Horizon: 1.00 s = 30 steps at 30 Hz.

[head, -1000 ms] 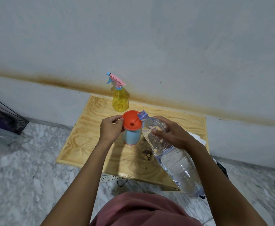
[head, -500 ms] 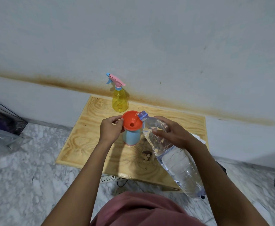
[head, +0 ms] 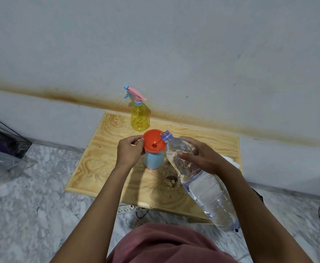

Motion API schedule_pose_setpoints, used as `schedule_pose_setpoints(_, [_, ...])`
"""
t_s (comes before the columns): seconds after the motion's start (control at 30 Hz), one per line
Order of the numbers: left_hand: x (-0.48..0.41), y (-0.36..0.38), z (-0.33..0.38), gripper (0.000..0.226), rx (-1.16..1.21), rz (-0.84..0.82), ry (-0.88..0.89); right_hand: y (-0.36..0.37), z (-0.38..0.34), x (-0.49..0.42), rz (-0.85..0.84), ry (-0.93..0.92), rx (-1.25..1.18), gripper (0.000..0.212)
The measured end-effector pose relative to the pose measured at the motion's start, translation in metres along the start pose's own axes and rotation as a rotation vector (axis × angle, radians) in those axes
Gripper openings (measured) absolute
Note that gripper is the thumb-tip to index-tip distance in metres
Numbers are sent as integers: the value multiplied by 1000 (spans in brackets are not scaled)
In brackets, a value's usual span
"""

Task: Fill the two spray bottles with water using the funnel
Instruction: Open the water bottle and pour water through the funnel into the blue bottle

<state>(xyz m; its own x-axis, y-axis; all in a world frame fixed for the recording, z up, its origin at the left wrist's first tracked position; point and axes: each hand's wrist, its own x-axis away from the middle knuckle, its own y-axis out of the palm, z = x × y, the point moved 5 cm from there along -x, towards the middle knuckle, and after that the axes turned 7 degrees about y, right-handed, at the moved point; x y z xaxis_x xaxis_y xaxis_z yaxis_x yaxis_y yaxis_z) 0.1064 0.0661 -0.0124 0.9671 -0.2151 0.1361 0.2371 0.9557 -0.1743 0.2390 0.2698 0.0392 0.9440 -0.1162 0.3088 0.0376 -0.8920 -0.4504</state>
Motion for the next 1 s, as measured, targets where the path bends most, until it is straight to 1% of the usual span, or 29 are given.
schedule_pose_setpoints(0.1, [0,0,0,25,-3,1,5,1,1,0,0,9,-17,51])
schedule_pose_setpoints(0.43, [0,0,1,25,2,-4,14,2,4,-1,1,22,18,63])
schedule_pose_setpoints(0.63, [-1,0,-1,25,-1,-7,6,2,2,1,1,16,41,63])
schedule_pose_setpoints(0.7, [-1,-1,-1,25,-3,-7,5,3,2,1,-3,14,47,67])
schedule_pose_setpoints(0.8, [-2,-1,-1,25,-4,-5,8,5,1,1,-10,10,46,65])
schedule_pose_setpoints(0.9, [-1,-1,-1,23,-3,-8,6,5,2,1,-2,15,48,72])
schedule_pose_setpoints(1.0, [0,-1,0,22,-13,-12,14,4,1,2,12,-3,51,65])
